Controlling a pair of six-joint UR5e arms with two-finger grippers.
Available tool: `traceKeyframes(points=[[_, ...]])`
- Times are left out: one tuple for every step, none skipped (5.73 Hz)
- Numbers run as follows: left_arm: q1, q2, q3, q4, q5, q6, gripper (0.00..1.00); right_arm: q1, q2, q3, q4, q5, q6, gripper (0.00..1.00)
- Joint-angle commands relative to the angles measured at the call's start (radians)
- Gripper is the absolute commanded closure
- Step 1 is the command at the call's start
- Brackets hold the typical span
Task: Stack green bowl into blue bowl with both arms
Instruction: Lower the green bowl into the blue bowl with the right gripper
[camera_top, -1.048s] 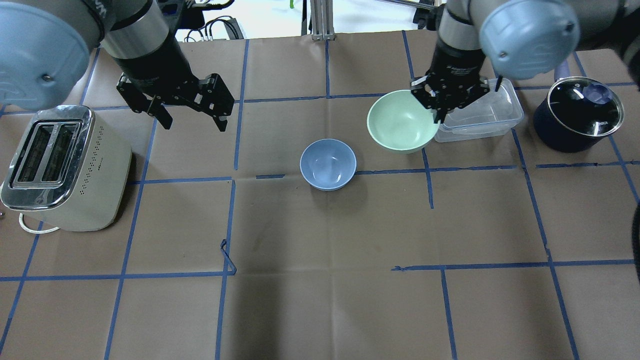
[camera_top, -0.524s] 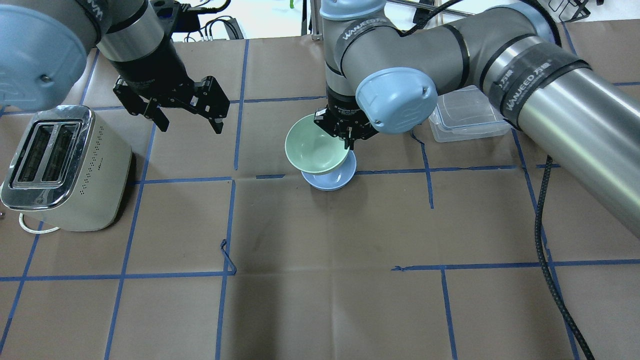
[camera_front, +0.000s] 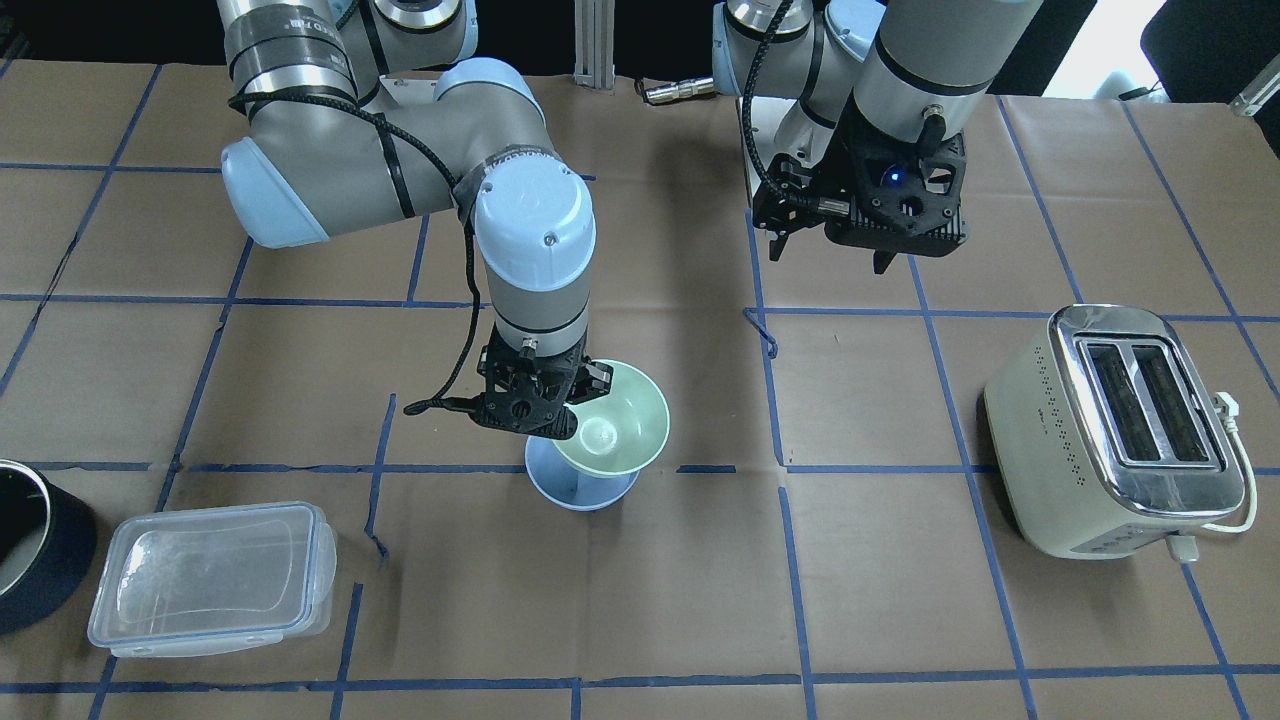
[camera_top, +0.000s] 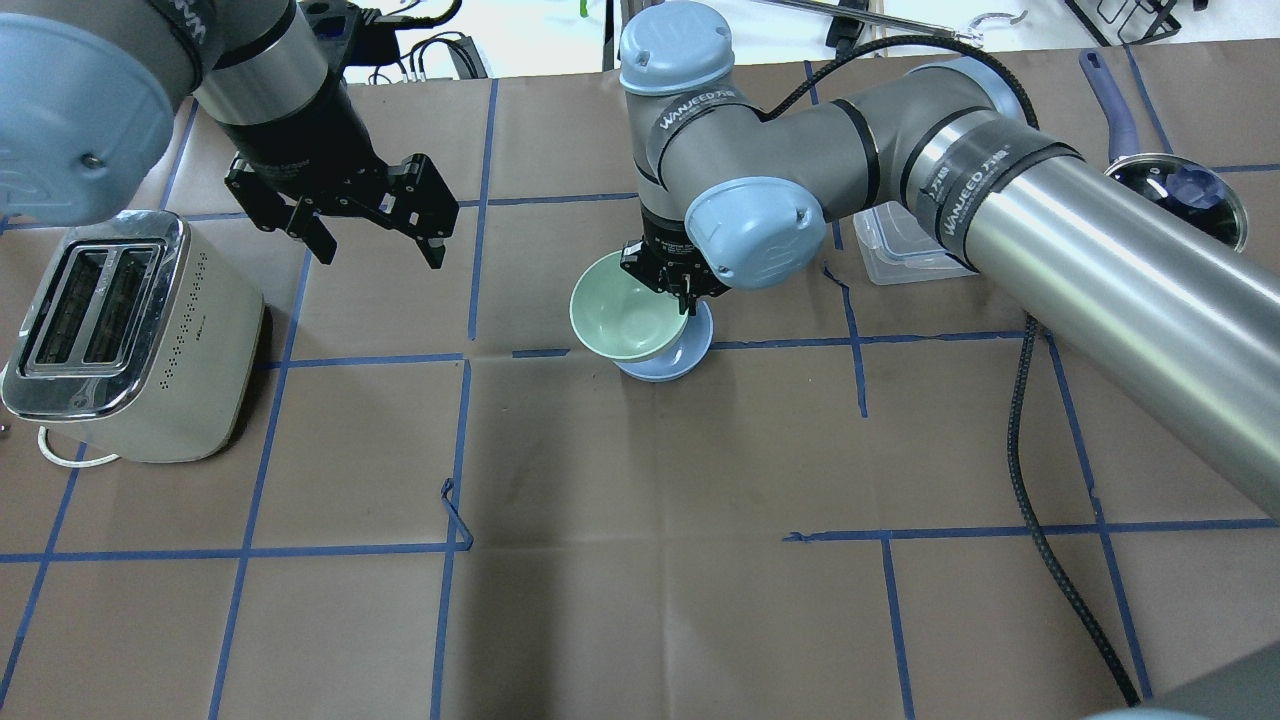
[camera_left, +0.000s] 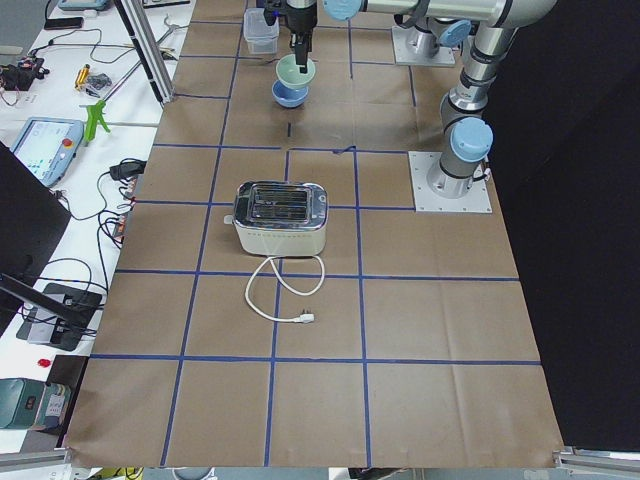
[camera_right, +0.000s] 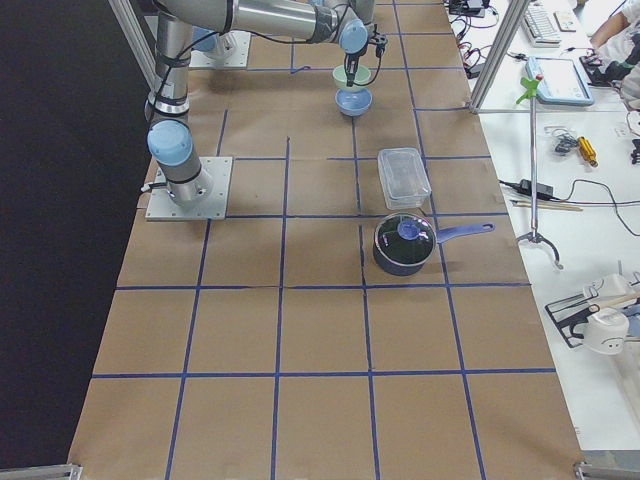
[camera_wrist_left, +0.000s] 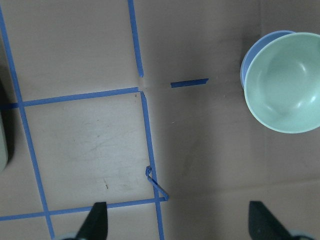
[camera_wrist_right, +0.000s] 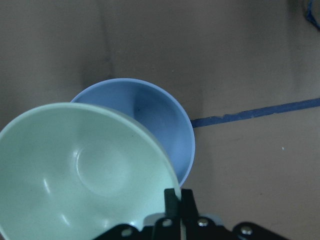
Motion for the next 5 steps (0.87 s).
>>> traceKeyframes(points=[[0.0,0.001,0.0,0.0,0.005,0.0,0.01,-0.021,0.019,0.038,-0.052,-0.024,-0.016,0.91],[0.0,0.002,0.0,0.0,0.006,0.001,0.01,-0.021,0.014,0.086,-0.098,-0.023,-0.013,0.9],[0.001,0.002,0.0,0.0,0.006,0.001,0.01,-0.021,0.01,0.08,-0.114,-0.015,-0.016,0.9],[0.001,0.002,0.0,0.0,0.008,0.001,0.01,-0.021,0.005,0.08,-0.114,-0.012,-0.013,0.83],[0.001,0.004,0.001,0.0,0.008,0.001,0.01,-0.021,0.005,0.079,-0.114,-0.013,-0.016,0.01]])
